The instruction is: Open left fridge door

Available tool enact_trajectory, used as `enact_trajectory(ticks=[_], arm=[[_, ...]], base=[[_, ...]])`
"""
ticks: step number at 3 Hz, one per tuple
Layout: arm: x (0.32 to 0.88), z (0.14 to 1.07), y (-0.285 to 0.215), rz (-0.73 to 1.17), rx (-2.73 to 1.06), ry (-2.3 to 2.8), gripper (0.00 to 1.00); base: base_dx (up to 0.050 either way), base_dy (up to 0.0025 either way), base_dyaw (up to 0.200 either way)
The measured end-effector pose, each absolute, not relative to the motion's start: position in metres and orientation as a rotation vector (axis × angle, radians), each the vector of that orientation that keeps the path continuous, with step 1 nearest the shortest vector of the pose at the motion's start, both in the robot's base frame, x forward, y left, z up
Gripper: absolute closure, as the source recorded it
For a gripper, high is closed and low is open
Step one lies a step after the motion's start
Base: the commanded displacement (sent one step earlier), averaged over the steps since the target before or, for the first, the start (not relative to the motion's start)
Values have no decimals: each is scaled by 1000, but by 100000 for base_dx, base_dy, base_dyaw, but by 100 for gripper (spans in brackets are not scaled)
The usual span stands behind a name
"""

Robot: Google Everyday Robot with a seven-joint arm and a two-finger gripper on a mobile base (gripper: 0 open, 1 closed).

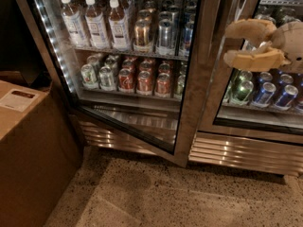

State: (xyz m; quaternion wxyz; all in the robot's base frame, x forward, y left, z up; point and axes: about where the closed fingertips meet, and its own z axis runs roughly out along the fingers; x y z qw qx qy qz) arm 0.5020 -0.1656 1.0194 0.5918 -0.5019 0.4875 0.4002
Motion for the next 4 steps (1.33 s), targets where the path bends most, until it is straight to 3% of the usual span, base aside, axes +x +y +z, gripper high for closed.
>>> enact_trajectory(ticks=[1,2,4], arm=[[500,1020,-197,871,-1084,1155,0],[495,1021,-238,795,-980,1180,0],[500,1008,-232,815,-987,1210,0]], base=[[0,0,0],[0,0,0],[0,0,0]])
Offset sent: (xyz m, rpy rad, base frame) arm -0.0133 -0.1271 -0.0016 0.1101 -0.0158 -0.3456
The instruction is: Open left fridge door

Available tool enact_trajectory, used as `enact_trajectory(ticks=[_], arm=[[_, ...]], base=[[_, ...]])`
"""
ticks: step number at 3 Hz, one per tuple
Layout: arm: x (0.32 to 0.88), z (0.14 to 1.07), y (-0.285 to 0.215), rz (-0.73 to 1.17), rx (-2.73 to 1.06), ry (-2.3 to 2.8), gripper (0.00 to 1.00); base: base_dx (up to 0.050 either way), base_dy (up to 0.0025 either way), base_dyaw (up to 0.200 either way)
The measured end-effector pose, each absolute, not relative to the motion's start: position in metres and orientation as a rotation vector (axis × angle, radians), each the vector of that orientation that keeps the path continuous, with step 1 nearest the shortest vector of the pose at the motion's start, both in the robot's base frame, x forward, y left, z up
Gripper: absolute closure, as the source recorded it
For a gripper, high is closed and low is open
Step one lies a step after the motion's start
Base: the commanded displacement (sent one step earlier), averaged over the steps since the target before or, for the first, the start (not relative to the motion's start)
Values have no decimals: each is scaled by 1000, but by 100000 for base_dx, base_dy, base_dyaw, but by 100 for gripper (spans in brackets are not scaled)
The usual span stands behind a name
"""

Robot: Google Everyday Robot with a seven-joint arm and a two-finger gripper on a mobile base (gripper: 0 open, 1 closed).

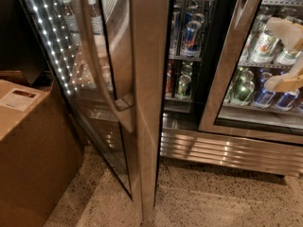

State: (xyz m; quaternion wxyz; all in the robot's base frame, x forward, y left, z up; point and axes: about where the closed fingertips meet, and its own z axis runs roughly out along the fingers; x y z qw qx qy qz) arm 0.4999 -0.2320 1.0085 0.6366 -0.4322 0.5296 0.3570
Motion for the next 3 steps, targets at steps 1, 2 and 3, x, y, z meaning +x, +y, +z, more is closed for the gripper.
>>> enact_trajectory(ticks=[1,2,3], arm=[[502,999,-222,841,-1013,1224,0],[498,991,-200,881,-1074,1218,0],[498,991,-200,881,-1074,1218,0]], base=[[0,0,0],[0,0,0],[0,0,0]])
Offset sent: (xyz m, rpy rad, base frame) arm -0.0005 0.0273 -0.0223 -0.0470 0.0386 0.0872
